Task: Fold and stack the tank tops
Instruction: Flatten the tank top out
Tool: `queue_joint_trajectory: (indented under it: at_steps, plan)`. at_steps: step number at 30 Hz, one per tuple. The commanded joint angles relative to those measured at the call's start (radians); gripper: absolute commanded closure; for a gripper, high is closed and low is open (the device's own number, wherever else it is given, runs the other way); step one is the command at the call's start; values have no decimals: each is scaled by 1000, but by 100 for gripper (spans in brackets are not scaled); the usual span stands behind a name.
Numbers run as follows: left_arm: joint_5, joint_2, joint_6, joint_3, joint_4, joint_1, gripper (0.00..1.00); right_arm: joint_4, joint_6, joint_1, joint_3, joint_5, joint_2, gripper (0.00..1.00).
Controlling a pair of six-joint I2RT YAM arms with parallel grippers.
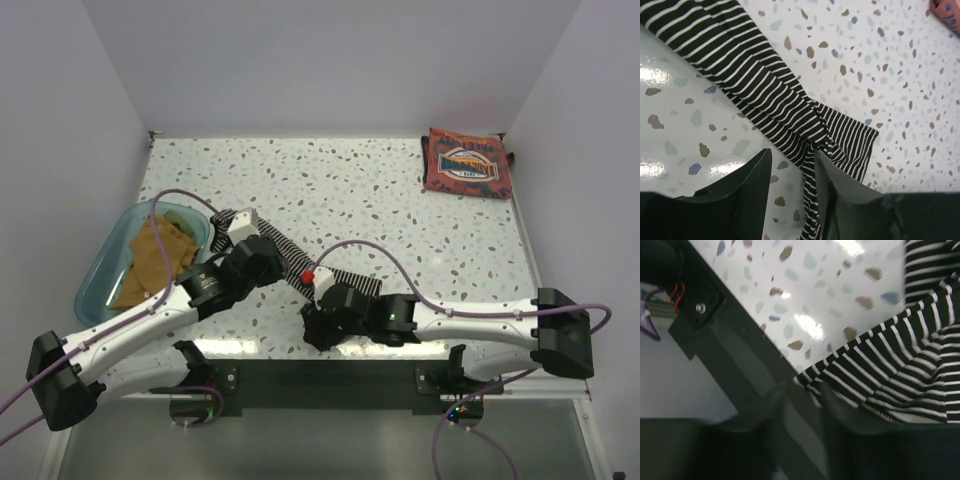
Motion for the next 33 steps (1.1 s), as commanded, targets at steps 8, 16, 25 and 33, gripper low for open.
queue_joint_trajectory:
  at_steps: [8, 16, 25, 33]
  plan:
    - [304, 132, 95, -118, 151, -49, 54, -133, -99, -68, 16, 306, -171, 22]
    - [295, 186, 39, -139, 127, -207, 55, -107, -142, -427, -41, 147, -74, 27]
    - [302, 192, 75, -135, 72, -262, 52, 5, -208, -544, -4, 4, 124, 36]
    - [252, 172, 60, -141, 16, -305, 47, 14, -220, -567, -9, -7, 143, 37]
